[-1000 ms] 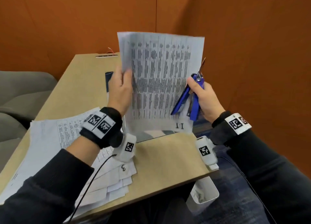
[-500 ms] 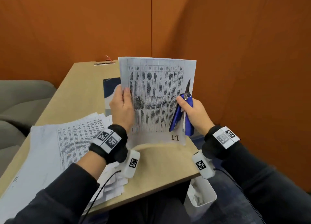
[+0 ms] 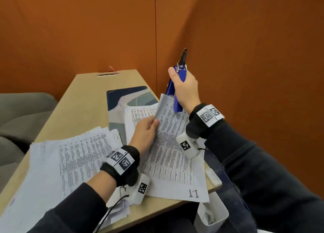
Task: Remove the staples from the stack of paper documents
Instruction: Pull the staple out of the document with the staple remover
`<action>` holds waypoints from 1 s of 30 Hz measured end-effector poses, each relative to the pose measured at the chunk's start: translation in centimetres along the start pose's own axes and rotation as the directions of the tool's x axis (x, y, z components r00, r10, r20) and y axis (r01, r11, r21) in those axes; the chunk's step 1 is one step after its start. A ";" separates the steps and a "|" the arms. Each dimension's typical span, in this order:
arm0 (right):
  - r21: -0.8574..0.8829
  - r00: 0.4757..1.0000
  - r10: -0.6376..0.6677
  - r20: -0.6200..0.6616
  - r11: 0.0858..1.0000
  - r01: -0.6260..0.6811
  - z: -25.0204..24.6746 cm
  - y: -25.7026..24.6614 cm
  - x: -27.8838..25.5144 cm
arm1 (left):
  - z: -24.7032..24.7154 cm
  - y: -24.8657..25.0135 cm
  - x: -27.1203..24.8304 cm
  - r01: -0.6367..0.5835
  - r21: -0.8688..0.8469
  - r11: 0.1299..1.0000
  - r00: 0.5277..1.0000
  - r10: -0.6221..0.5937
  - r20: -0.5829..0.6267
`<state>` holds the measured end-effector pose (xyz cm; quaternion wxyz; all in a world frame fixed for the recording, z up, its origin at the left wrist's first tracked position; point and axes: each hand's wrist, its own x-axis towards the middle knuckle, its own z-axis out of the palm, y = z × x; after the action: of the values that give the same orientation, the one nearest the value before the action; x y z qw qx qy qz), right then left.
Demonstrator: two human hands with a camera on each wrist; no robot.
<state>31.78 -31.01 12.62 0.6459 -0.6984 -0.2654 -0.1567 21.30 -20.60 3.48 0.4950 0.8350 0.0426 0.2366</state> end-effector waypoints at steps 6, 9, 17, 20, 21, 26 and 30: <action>-0.111 0.995 -0.009 0.097 0.994 0.020 0.7 0.8 0.1 | 0.6 -0.5 0.1 -0.040 0.107 0.994 0.997 0.032 0.068; -0.131 0.995 -0.003 0.104 0.991 0.016 0.9 1.0 0.3 | 0.7 -0.4 0.3 -0.034 0.097 0.995 0.996 0.025 0.088; -0.164 0.994 -0.034 0.109 0.985 0.051 1.8 1.3 0.1 | 0.8 0.7 1.2 0.079 0.032 0.996 0.996 -0.080 0.047; -0.167 0.990 -0.057 0.132 0.983 0.078 2.3 1.4 -0.1 | 1.3 1.7 2.0 0.040 0.028 0.999 0.999 -0.040 0.019; -0.165 0.989 -0.059 0.132 0.983 0.081 2.4 1.4 -0.1 | 1.5 1.8 2.2 0.030 0.016 0.999 1.000 -0.030 0.001; -0.125 0.987 -0.019 0.158 0.991 0.039 1.9 2.0 -0.1 | 1.8 1.0 2.4 -0.006 -0.025 1.000 0.998 0.005 -0.060; -0.218 0.952 0.101 0.291 0.975 -0.036 1.7 4.1 -1.3 | 1.9 0.3 2.5 0.012 -0.072 0.997 0.997 -0.017 -0.073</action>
<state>32.83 -29.65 8.34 0.5259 -0.7871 -0.3177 -0.0535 24.30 -21.51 3.89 0.5243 0.8072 0.0585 0.2649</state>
